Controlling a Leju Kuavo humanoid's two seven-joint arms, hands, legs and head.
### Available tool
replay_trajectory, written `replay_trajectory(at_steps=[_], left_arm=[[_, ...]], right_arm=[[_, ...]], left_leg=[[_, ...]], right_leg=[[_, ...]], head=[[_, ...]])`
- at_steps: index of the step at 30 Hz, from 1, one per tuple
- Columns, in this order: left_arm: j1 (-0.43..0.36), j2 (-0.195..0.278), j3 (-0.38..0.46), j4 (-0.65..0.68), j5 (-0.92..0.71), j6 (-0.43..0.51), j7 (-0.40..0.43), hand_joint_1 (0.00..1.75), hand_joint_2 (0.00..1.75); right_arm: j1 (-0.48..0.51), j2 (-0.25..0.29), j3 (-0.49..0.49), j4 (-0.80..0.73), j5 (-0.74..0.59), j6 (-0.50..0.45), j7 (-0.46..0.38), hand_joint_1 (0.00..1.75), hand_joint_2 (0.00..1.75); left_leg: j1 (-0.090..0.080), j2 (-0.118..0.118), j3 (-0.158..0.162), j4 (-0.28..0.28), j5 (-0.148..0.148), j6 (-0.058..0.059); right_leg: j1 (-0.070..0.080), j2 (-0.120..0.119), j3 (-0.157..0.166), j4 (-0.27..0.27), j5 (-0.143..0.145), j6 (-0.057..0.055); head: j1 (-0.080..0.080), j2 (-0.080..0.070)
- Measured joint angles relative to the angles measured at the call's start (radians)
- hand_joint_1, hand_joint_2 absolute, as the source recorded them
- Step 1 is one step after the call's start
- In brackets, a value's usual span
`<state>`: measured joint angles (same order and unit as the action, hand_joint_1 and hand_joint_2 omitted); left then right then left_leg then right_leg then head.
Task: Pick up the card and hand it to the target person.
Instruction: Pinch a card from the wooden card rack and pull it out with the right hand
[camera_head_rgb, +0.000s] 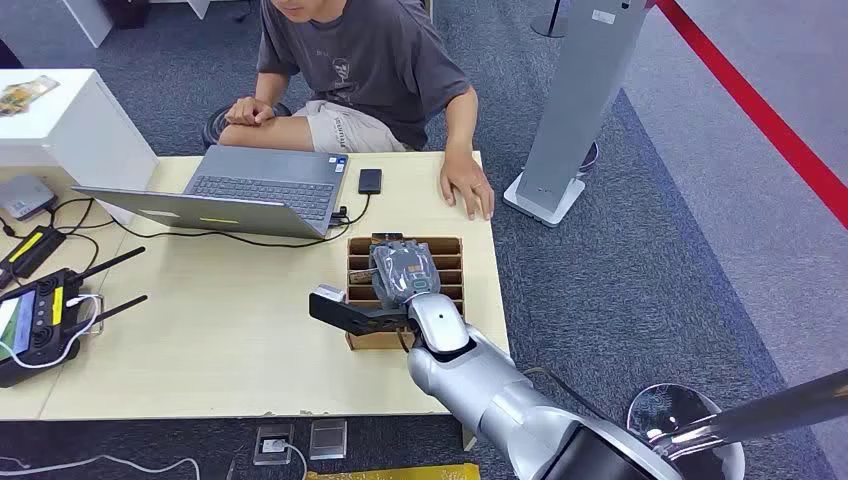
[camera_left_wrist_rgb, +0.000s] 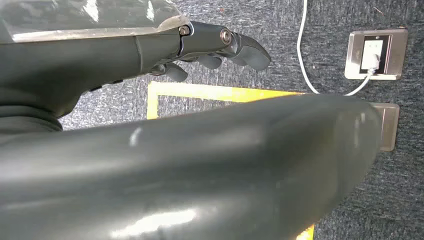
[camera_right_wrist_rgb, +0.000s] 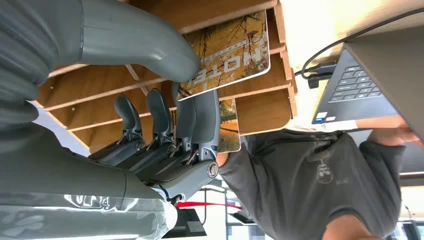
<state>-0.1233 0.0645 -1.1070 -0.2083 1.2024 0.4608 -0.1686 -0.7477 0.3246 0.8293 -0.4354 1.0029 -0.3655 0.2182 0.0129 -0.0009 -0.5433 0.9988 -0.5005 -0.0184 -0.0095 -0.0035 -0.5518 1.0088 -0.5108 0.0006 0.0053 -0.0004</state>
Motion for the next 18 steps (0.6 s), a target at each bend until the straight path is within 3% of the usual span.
replay_trajectory(at_steps=[18], left_arm=[[0.0,0.0,0.0,0.0,0.009,0.005,0.001,0.0,0.0]], right_arm=[[0.012,0.012,-0.001,0.006,-0.03,-0.007,-0.037,1.39,1.75]], left_leg=[[0.0,0.0,0.0,0.0,0.0,0.0]], right_leg=[[0.0,0.0,0.0,0.0,0.0,0.0]], head=[[0.0,0.0]])
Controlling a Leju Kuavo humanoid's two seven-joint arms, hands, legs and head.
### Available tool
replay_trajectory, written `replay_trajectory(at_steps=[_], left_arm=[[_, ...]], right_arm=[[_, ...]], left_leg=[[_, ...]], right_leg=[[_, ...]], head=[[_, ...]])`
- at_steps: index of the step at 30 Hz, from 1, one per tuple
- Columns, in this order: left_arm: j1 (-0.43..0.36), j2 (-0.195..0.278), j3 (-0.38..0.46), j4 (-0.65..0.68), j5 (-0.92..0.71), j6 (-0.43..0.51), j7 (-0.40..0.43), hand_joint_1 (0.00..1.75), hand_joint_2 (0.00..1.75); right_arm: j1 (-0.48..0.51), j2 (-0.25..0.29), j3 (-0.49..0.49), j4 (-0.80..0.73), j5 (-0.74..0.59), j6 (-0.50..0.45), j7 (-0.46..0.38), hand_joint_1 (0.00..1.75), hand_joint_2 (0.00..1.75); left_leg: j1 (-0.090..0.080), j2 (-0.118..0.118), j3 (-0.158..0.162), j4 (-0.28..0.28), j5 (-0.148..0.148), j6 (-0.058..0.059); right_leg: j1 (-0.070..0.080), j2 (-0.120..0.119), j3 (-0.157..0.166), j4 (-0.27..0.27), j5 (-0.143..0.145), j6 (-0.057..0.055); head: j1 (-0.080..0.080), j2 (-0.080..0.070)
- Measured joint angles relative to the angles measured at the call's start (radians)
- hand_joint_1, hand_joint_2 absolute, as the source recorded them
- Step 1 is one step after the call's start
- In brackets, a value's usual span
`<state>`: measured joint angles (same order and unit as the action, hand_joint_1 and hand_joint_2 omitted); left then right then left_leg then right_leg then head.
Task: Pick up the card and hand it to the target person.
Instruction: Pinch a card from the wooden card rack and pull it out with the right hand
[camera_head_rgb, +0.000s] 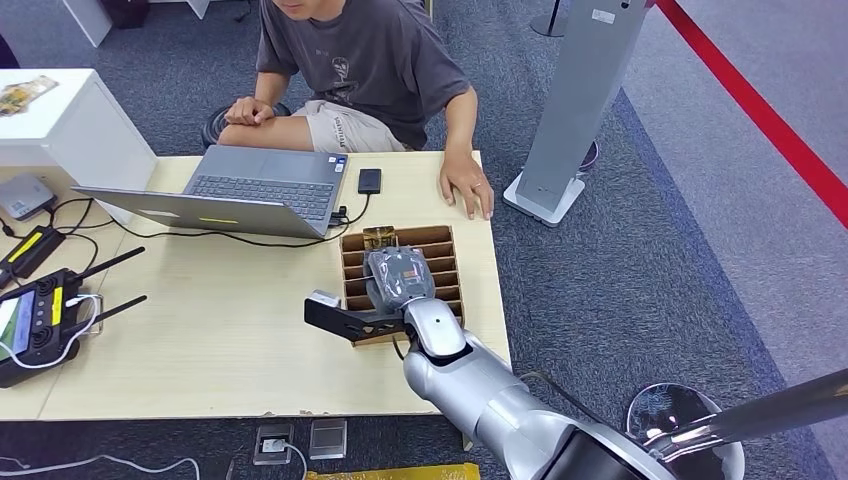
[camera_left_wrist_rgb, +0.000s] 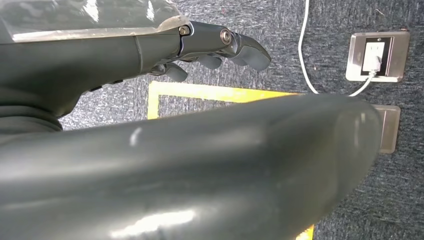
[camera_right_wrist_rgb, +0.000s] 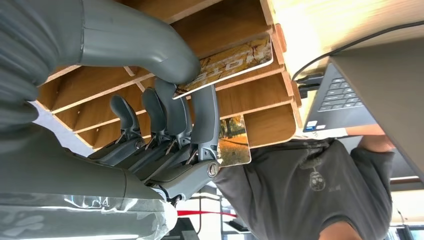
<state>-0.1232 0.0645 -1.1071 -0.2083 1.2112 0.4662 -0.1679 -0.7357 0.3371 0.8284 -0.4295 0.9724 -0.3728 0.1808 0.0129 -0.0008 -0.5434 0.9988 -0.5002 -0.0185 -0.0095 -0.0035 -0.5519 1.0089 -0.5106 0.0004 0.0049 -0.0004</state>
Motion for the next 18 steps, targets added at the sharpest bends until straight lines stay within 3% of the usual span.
replay_trajectory(at_steps=[10,18], left_arm=[[0.0,0.0,0.0,0.0,0.0,-0.003,-0.011,0.0,0.0],[0.001,0.0,0.0,0.0,-0.008,-0.006,-0.018,0.0,0.0]], right_arm=[[-0.01,0.0,-0.032,-0.029,-0.106,-0.025,-0.065,1.37,1.75],[-0.019,-0.017,-0.06,-0.092,-0.158,-0.035,-0.055,1.32,1.75]], left_leg=[[0.0,0.0,0.0,0.0,0.0,0.0],[0.0,0.0,0.0,0.0,0.0,0.0]], right_leg=[[0.0,0.0,0.0,0.0,0.0,0.0],[0.0,0.0,0.0,0.0,0.0,0.0]], head=[[0.0,0.0],[0.0,0.0]])
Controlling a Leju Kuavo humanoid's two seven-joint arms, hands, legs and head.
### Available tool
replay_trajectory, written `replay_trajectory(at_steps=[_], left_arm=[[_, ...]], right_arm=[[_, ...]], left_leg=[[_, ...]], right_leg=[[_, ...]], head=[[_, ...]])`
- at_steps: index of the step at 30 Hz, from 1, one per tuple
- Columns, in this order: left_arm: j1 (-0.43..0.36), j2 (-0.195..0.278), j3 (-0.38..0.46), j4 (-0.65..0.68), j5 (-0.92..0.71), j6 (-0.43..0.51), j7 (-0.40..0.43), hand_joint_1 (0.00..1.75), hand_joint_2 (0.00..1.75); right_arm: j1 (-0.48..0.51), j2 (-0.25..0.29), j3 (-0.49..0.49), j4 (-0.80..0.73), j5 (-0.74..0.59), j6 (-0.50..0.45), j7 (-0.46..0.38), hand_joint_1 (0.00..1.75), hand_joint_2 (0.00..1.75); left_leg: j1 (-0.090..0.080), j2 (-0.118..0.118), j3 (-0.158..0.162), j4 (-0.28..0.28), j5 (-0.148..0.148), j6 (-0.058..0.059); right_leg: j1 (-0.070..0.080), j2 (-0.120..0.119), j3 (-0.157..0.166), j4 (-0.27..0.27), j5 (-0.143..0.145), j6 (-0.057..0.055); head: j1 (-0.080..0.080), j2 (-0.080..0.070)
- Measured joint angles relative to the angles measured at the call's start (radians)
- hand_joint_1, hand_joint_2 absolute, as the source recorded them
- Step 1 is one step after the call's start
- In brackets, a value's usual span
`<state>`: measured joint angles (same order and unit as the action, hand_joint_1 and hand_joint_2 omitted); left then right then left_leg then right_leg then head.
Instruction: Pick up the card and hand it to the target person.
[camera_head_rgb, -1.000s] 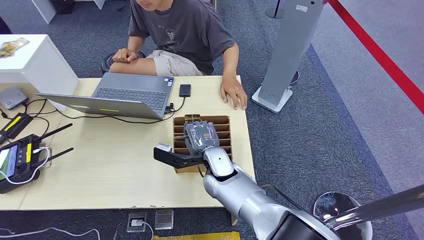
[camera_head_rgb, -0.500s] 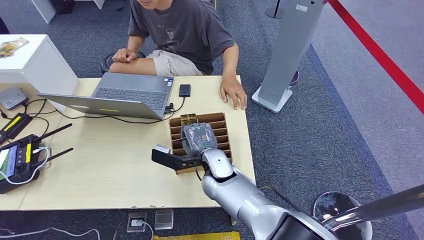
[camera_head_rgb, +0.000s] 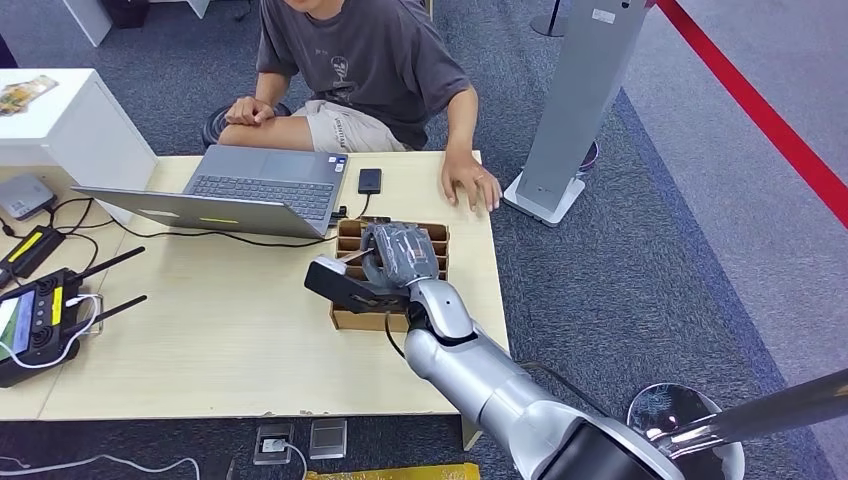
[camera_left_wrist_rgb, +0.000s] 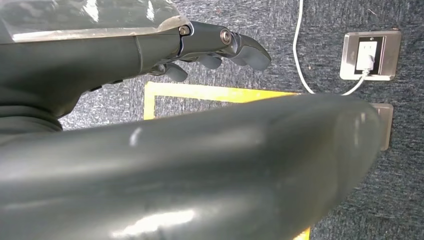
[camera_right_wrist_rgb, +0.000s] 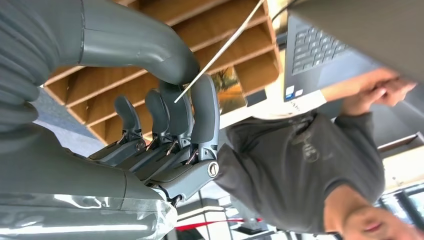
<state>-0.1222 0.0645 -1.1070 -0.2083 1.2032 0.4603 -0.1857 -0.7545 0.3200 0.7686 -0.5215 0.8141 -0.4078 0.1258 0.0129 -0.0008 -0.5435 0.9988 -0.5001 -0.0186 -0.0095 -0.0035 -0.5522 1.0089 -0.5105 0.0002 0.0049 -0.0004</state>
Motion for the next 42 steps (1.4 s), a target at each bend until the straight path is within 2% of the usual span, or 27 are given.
replay_trajectory(at_steps=[6,17,26,28,38,42], left_arm=[[0.001,0.0,0.0,0.0,-0.002,-0.002,-0.001,0.0,0.0],[0.001,0.0,0.0,0.0,-0.017,-0.013,-0.012,0.0,0.0],[0.002,0.0,0.0,0.001,-0.031,-0.023,-0.016,0.0,0.0],[0.002,0.0,0.0,0.001,-0.031,-0.024,-0.015,0.0,0.0],[0.001,0.0,0.0,0.002,-0.031,-0.011,-0.013,0.0,0.0],[0.001,0.0,0.0,0.003,-0.031,-0.006,-0.006,0.0,0.0]], right_arm=[[-0.003,-0.03,-0.026,-0.069,-0.033,0.016,0.037,1.33,1.75],[-0.018,-0.094,-0.09,-0.174,-0.114,0.014,0.039,1.35,1.75],[-0.06,-0.156,-0.163,-0.175,-0.077,-0.084,0.04,1.36,1.75],[-0.071,-0.167,-0.177,-0.17,-0.07,-0.089,0.04,1.3,1.75],[-0.107,-0.186,-0.2,-0.123,-0.002,-0.105,0.061,1.23,1.75],[-0.107,-0.185,-0.2,-0.112,0.007,-0.103,0.062,0.02,1.75]], left_leg=[[0.0,0.0,0.0,0.0,0.0,0.0],[0.0,0.0,0.0,0.0,0.0,0.0],[0.0,0.0,0.0,0.0,0.0,0.0],[0.0,0.0,0.0,0.0,0.0,0.0],[0.0,0.0,0.0,0.0,0.0,0.0],[0.0,0.0,0.0,0.0,0.0,0.0]], right_leg=[[0.0,0.0,0.0,0.0,0.0,0.0],[0.0,0.0,0.0,0.0,0.0,0.0],[0.0,0.0,0.0,0.0,0.0,0.0],[0.0,0.0,0.0,0.0,0.0,0.0],[0.0,0.0,0.0,0.0,0.0,0.0],[0.0,0.0,0.0,0.0,0.0,0.0]], head=[[0.001,0.0],[0.0,0.0],[0.0,0.0],[0.0,0.0],[0.0,0.0],[0.0,0.0]])
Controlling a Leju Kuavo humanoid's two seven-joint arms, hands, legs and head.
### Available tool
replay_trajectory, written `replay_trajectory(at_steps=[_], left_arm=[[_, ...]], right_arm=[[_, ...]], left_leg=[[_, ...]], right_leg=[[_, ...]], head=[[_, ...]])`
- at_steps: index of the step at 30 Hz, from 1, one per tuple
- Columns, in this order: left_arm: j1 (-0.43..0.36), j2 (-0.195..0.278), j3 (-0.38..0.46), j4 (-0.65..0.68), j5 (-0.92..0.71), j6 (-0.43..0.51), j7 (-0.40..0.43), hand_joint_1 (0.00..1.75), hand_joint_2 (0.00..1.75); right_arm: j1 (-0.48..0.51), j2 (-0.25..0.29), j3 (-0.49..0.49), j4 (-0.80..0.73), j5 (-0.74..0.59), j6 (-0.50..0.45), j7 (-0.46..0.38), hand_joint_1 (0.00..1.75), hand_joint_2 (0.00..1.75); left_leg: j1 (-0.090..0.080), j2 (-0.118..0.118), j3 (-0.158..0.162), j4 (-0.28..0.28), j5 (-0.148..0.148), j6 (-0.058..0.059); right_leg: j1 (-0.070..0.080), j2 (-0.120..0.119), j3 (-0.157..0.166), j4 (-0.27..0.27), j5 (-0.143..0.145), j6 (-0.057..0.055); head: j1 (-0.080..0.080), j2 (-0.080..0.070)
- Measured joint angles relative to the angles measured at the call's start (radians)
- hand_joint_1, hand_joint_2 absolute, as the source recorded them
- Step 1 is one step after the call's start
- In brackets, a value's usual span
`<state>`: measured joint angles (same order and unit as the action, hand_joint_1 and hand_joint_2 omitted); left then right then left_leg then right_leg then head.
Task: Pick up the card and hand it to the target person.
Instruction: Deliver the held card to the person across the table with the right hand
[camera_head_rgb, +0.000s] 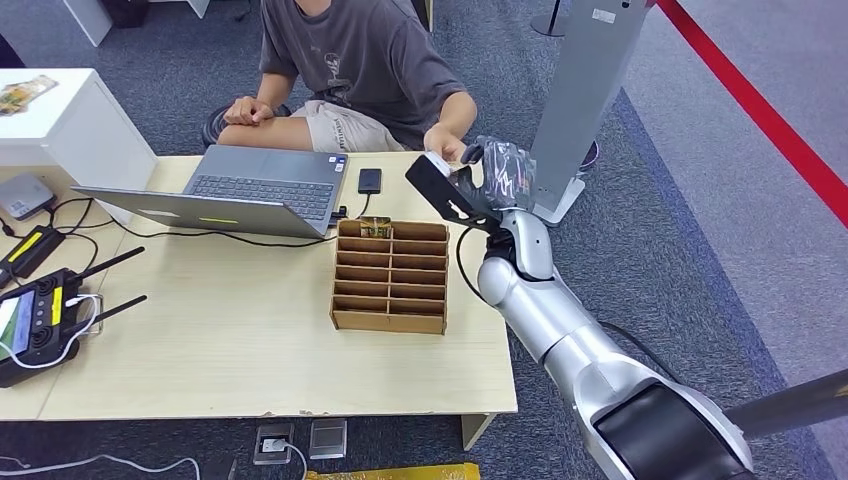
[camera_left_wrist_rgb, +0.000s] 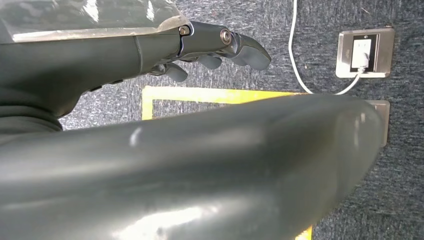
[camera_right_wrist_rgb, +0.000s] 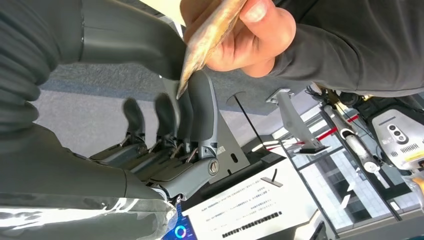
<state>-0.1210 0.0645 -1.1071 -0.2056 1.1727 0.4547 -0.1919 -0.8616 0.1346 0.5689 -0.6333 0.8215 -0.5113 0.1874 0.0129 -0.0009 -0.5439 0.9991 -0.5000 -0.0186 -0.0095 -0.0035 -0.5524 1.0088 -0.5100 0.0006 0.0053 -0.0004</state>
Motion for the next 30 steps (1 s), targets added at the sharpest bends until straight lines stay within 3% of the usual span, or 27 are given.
replay_trajectory(at_steps=[13,18,24,30], left_arm=[[-0.001,0.0,0.0,0.0,0.0,0.006,0.006,0.0,0.0],[-0.001,0.0,0.0,0.0,0.004,0.007,0.007,0.0,0.0],[-0.001,0.0,0.0,0.0,0.009,0.008,0.011,0.0,0.0],[-0.001,0.0,0.0,0.0,0.007,0.004,0.02,0.0,0.0]], right_arm=[[0.007,0.024,0.007,0.04,0.018,0.034,-0.012,0.0,1.75],[0.016,0.033,0.006,0.049,-0.02,0.025,-0.054,0.0,1.75],[0.086,0.036,-0.022,0.004,-0.27,0.023,-0.239,0.0,1.75],[0.191,0.025,-0.043,-0.101,-0.503,0.021,-0.361,0.0,1.75]], left_leg=[[0.0,0.0,0.0,0.0,0.0,0.0],[0.0,0.0,0.0,0.0,0.0,0.0],[0.0,0.0,0.0,0.0,0.0,0.0],[0.0,0.0,0.0,0.0,0.0,0.0]], right_leg=[[0.0,0.0,0.0,0.0,0.0,0.0],[0.0,0.0,0.0,0.0,0.0,0.0],[0.0,0.0,0.0,0.0,0.0,0.0],[0.0,0.0,0.0,0.0,0.0,0.0]], head=[[-0.001,0.0],[0.0,0.0],[0.0,0.0],[-0.001,0.0]])
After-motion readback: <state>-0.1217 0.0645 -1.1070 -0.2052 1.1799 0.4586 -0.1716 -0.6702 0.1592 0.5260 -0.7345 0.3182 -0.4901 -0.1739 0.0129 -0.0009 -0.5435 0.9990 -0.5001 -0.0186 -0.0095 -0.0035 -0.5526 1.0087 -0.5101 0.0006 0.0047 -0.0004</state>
